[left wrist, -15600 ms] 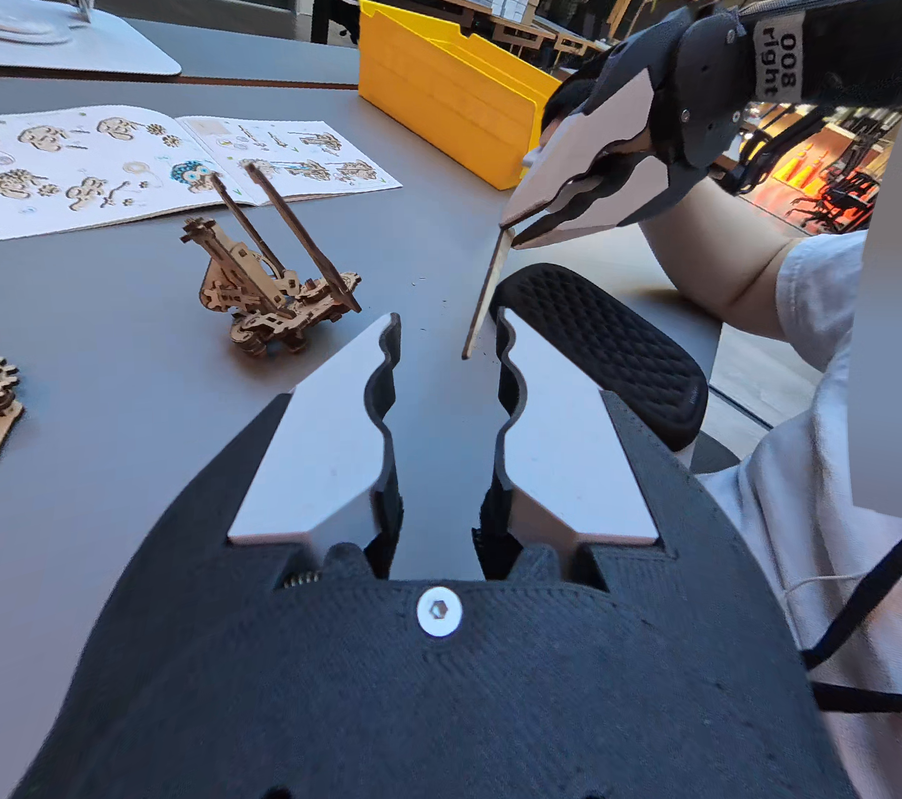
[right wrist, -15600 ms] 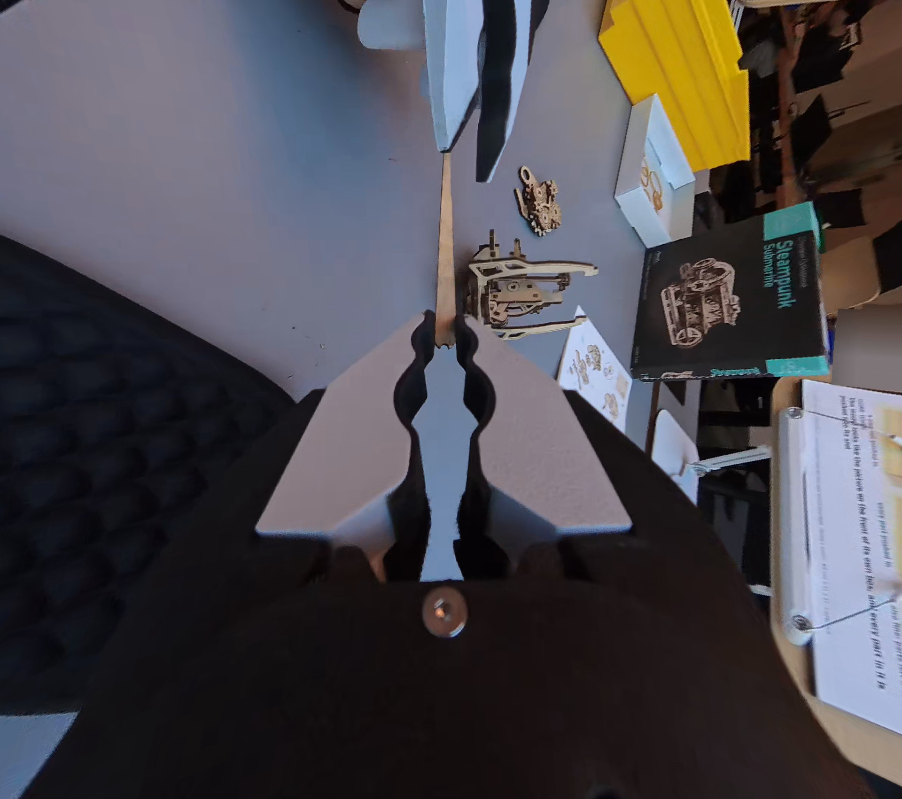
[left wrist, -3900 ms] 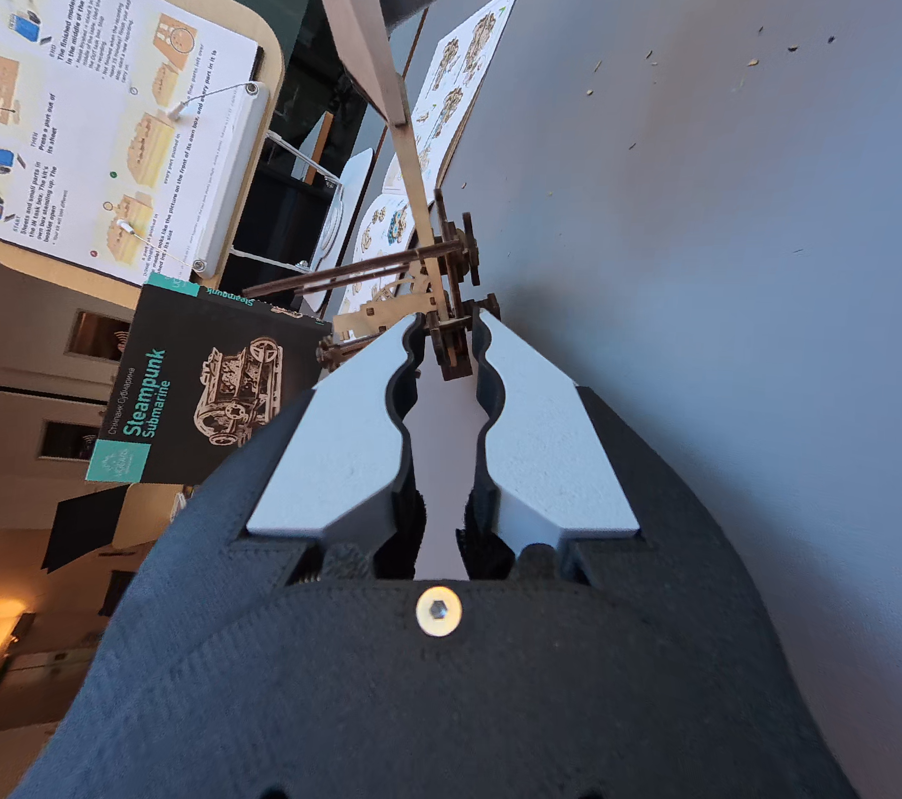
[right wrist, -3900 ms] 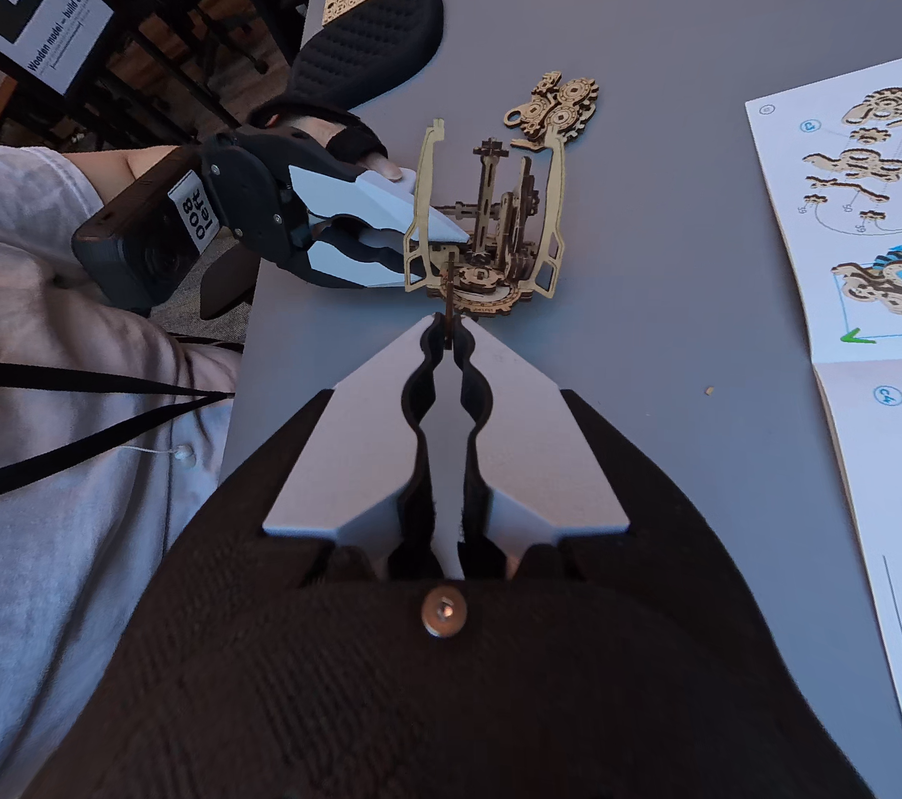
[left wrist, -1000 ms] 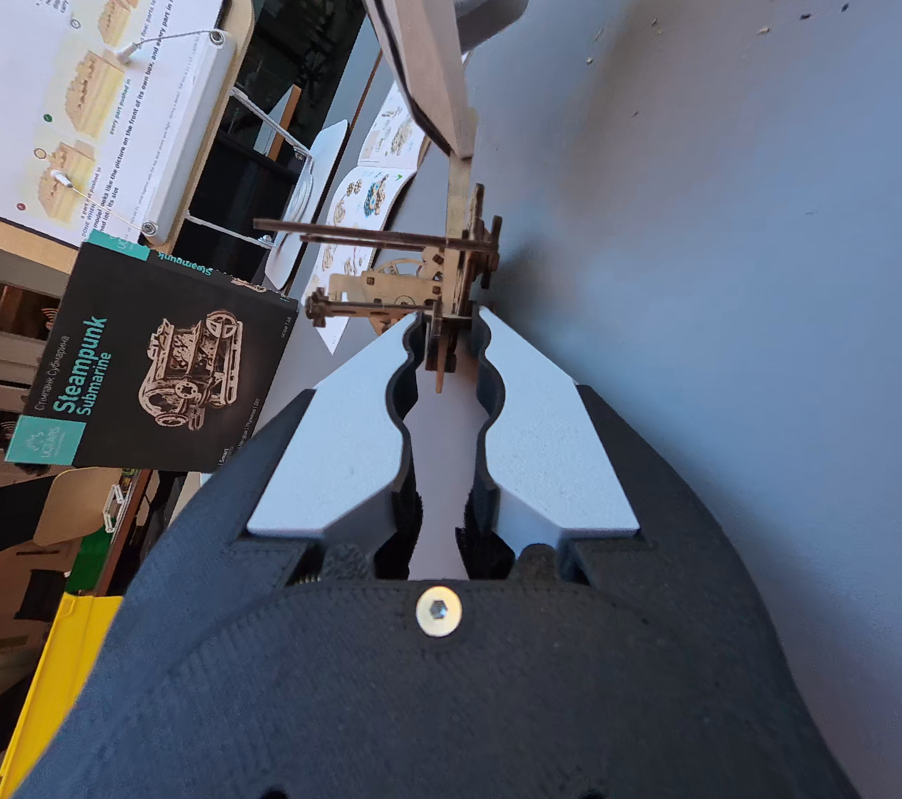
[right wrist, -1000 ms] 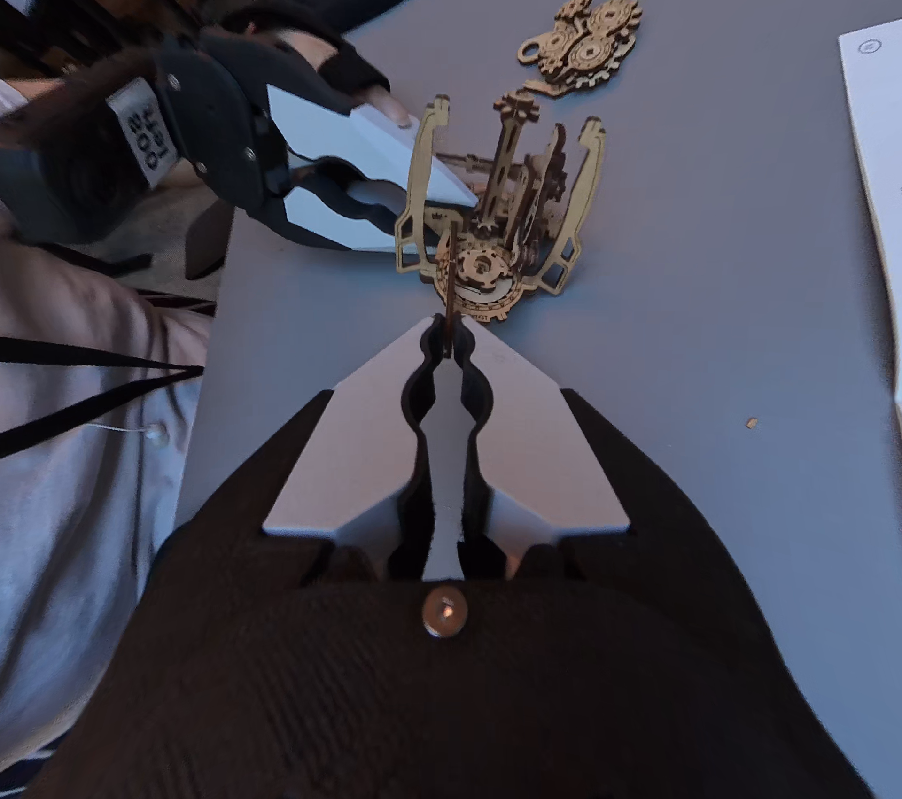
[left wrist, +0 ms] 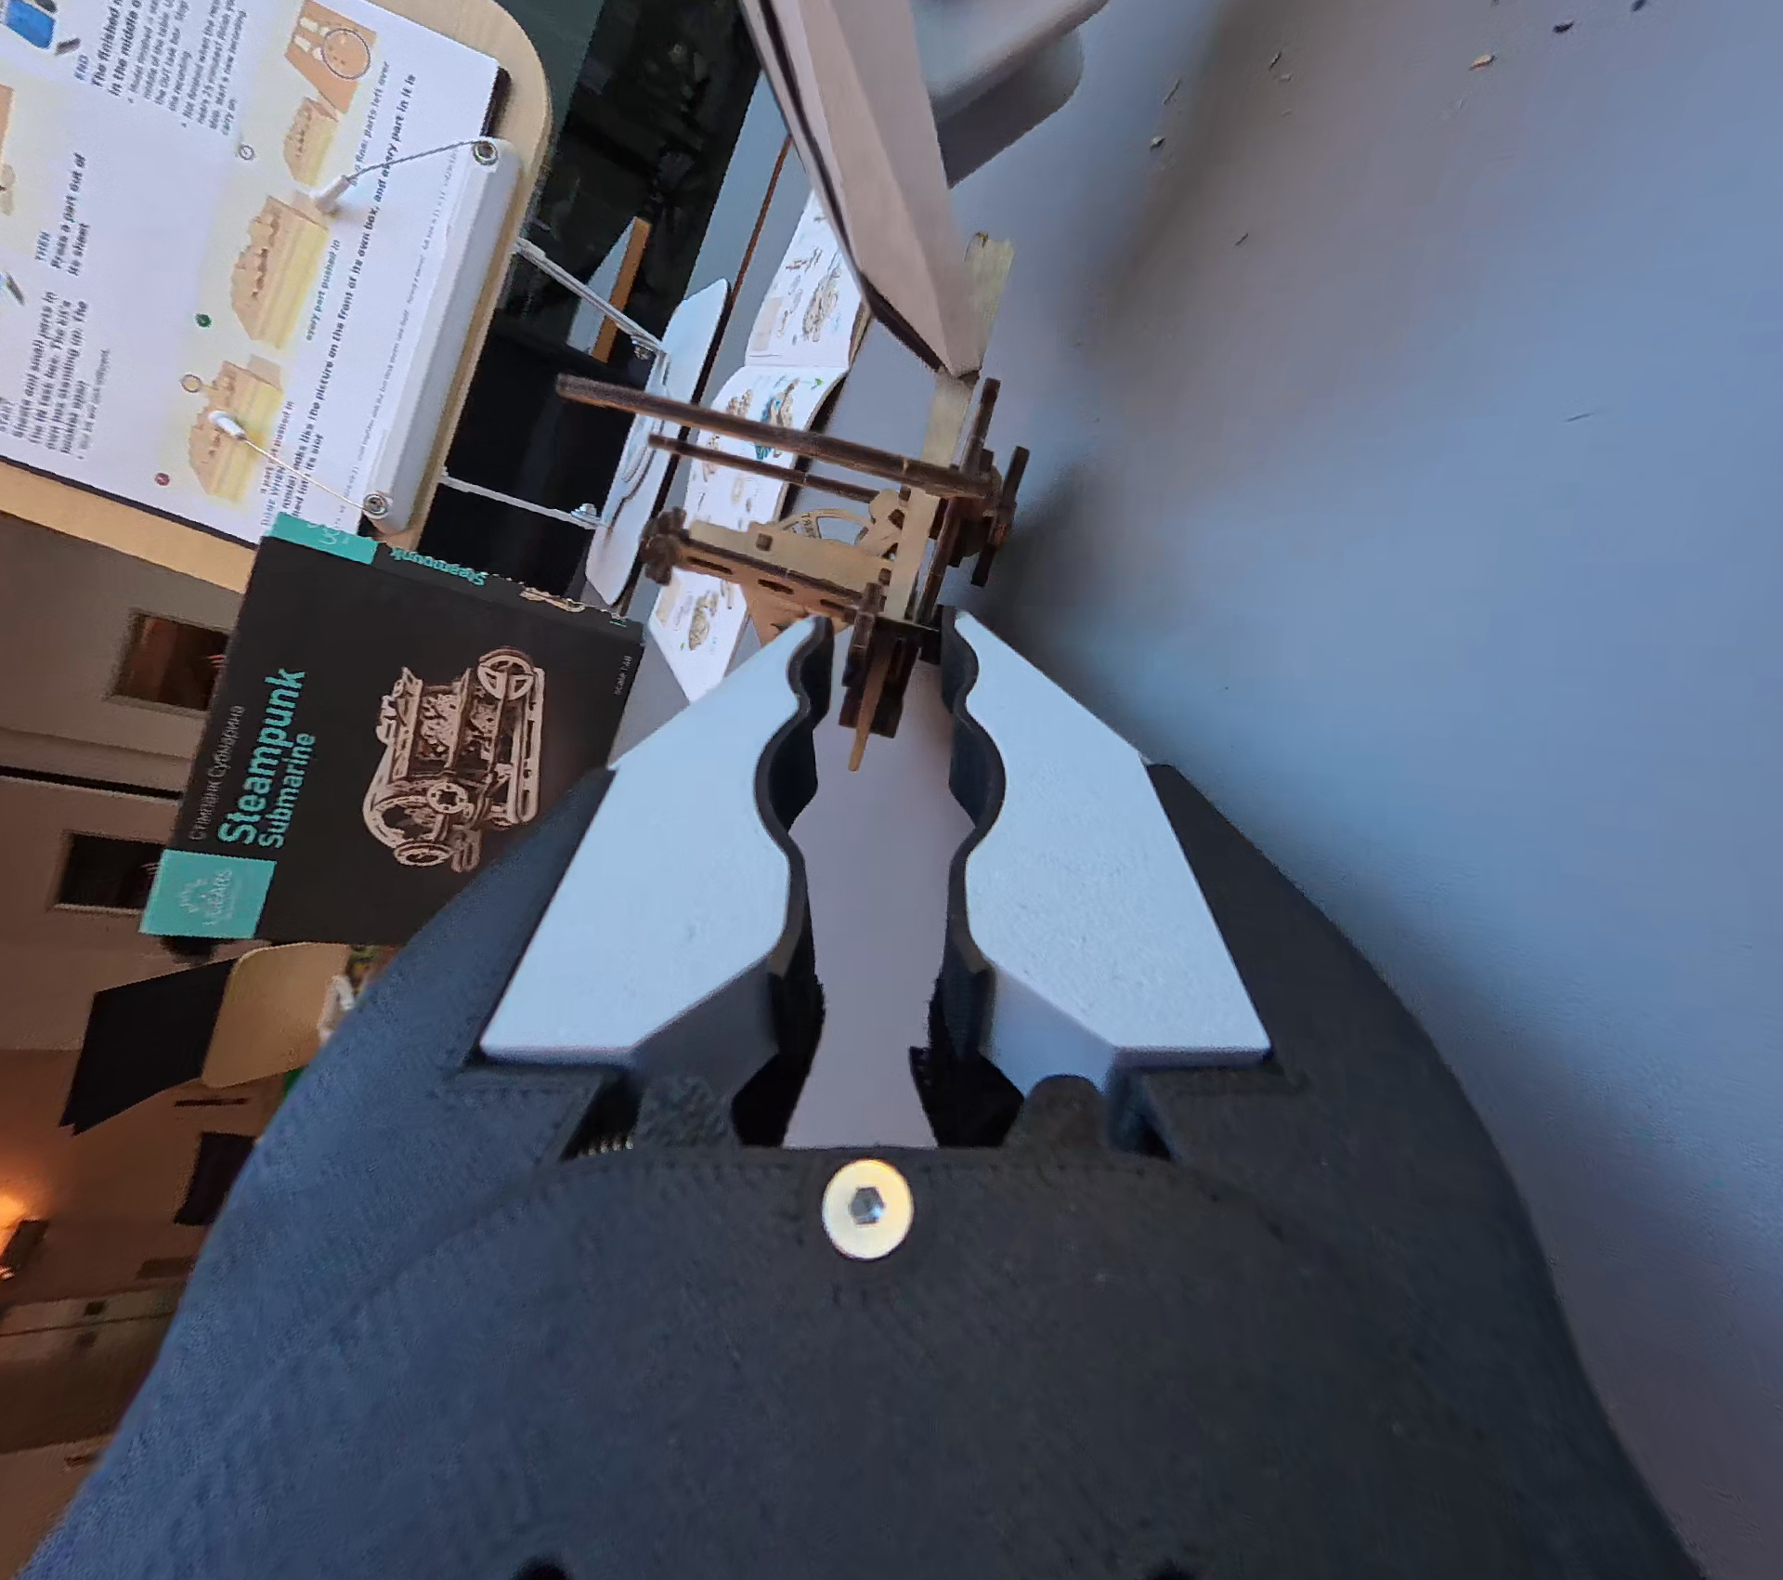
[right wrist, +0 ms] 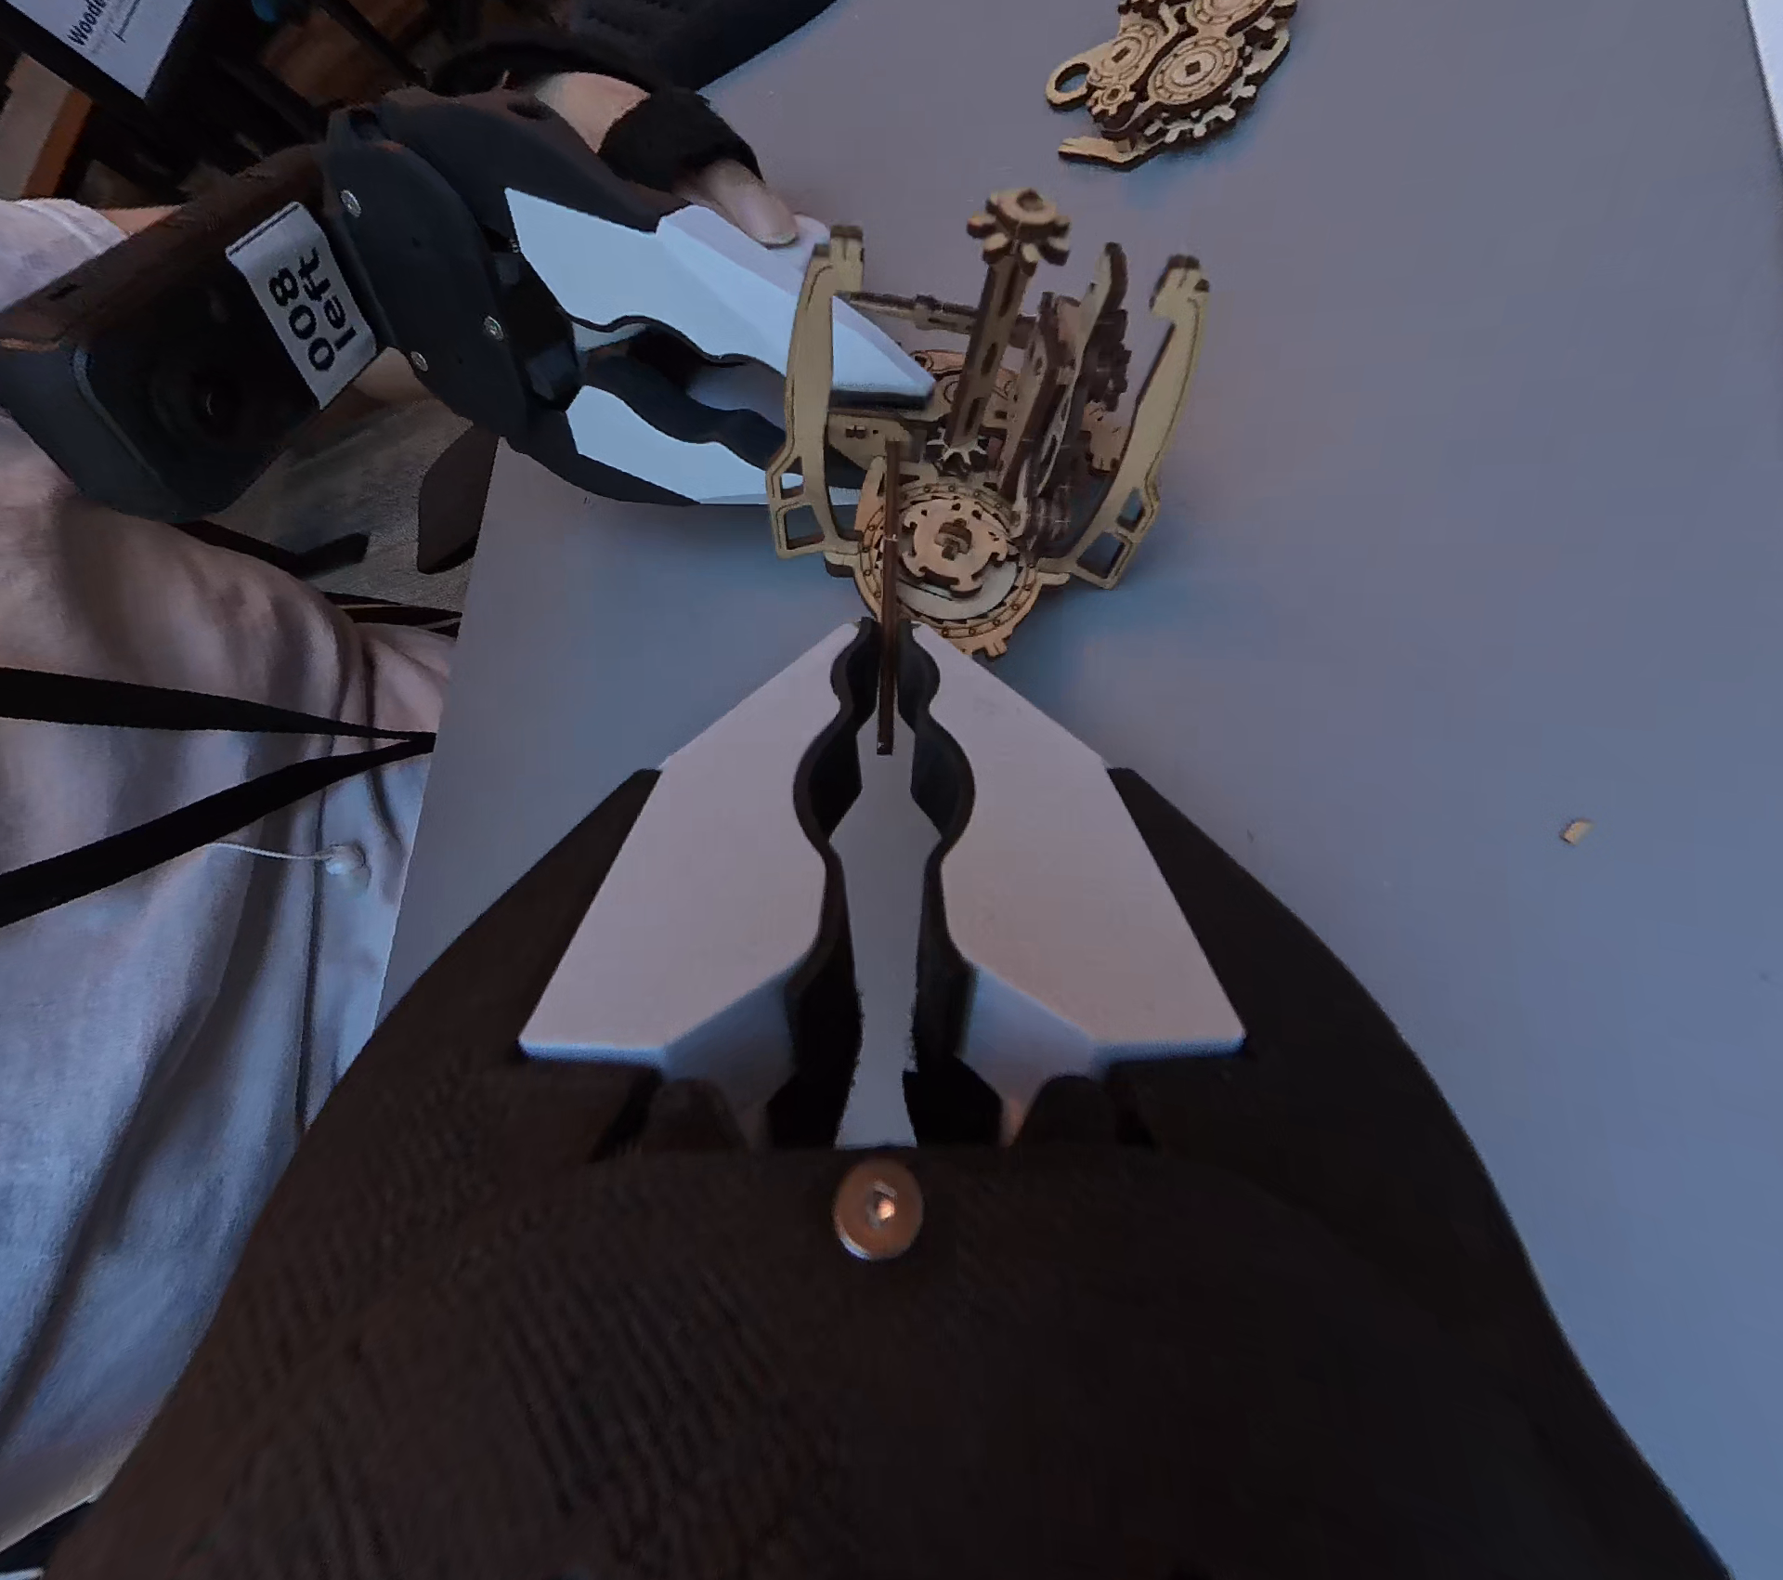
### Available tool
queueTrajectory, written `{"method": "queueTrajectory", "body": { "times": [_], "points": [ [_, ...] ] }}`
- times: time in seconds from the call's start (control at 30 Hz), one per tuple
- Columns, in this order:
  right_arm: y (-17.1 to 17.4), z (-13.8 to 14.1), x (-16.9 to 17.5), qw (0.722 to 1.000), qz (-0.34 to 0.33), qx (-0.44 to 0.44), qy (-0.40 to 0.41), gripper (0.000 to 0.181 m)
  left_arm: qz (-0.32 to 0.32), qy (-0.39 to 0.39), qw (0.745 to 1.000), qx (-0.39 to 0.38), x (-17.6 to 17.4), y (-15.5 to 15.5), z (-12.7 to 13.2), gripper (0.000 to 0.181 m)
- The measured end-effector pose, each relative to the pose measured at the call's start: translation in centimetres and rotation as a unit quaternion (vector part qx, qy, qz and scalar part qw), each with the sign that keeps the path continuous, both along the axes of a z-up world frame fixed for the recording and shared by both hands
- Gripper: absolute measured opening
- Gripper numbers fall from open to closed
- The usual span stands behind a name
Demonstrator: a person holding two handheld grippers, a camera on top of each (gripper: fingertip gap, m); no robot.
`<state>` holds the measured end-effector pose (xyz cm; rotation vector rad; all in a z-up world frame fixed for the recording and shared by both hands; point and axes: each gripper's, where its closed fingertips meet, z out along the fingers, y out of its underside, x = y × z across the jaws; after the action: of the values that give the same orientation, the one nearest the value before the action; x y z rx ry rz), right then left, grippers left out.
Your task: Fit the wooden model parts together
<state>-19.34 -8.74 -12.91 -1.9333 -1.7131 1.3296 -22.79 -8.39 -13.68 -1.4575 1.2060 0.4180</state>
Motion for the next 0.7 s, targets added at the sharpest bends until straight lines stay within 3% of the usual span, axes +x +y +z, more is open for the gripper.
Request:
{"method": "queueTrajectory", "body": {
  "times": [0.6,0.7],
  "points": [
    [-0.6,0.2,0.7,0.999,0.02,-0.014,-0.022,0.002,-0.035,0.051,0.997,0.041,1.1,-0.4,-0.1,0.019],
    [-0.5,0.6,0.6,0.997,-0.006,-0.068,-0.025,0.002,-0.04,0.068,0.995,0.059,1.2,-0.6,0.1,0.018]
  ]
}}
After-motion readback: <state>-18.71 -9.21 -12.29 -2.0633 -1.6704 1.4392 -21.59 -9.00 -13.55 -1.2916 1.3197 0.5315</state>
